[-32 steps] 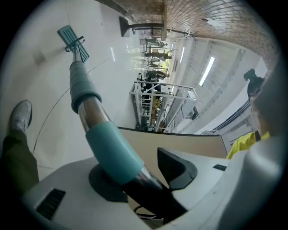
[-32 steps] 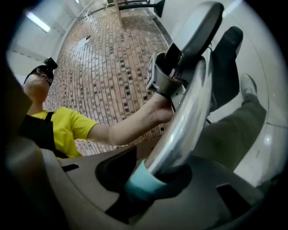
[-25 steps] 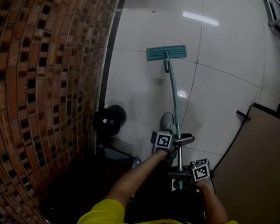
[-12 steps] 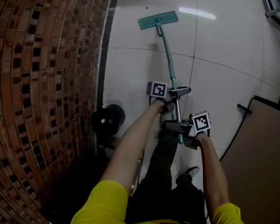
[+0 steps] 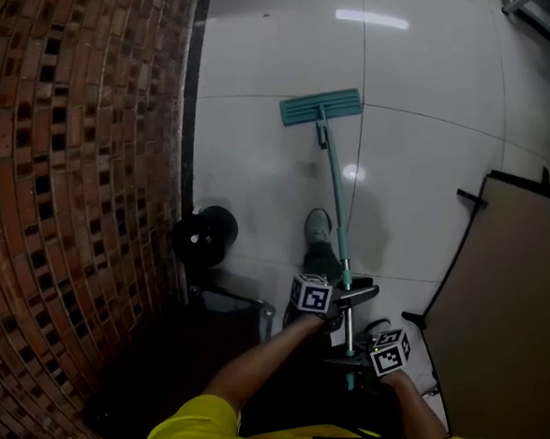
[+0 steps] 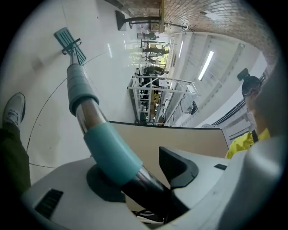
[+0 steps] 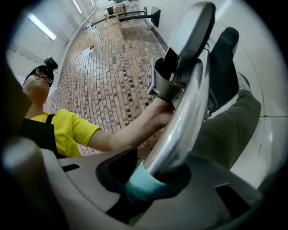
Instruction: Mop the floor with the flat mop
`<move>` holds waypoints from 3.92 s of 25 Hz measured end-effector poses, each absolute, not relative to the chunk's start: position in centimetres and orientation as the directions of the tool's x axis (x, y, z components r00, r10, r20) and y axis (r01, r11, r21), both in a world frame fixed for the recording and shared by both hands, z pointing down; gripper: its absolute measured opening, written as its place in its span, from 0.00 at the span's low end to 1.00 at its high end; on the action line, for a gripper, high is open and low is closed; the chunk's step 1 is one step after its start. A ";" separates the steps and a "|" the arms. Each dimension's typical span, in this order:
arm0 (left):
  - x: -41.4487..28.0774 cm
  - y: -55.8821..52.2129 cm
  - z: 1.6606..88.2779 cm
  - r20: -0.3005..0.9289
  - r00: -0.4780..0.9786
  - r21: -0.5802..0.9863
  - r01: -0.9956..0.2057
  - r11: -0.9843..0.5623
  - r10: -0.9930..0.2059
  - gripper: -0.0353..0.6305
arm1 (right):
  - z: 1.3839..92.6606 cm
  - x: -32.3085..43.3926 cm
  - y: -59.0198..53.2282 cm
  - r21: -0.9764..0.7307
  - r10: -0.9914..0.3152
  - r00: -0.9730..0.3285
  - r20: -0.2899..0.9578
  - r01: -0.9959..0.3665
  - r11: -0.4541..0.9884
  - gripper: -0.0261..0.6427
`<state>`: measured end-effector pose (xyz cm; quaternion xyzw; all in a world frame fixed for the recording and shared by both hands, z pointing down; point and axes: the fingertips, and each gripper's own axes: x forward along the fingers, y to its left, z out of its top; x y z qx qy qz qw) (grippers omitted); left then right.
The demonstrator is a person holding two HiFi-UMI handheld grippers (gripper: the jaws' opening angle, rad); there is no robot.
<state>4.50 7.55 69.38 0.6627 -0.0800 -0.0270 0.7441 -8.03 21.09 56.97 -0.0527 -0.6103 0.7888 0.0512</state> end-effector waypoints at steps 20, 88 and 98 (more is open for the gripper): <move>4.1 -11.2 77.2 0.063 0.997 0.998 -0.064 -0.015 -0.054 0.37 | 66.1 -10.1 2.2 -0.992 -0.016 -1.000 -0.014 0.016 -0.121 0.20; 11.7 10.1 65.4 0.080 0.997 0.981 -0.081 0.177 0.013 0.37 | 52.1 -2.8 20.8 -0.977 0.002 -1.000 -0.014 0.014 -0.211 0.26; 12.9 15.1 54.6 0.086 0.995 0.987 -0.079 0.138 -0.050 0.37 | 42.3 -1.7 27.5 -0.996 0.081 -0.997 0.002 -0.009 -0.093 0.26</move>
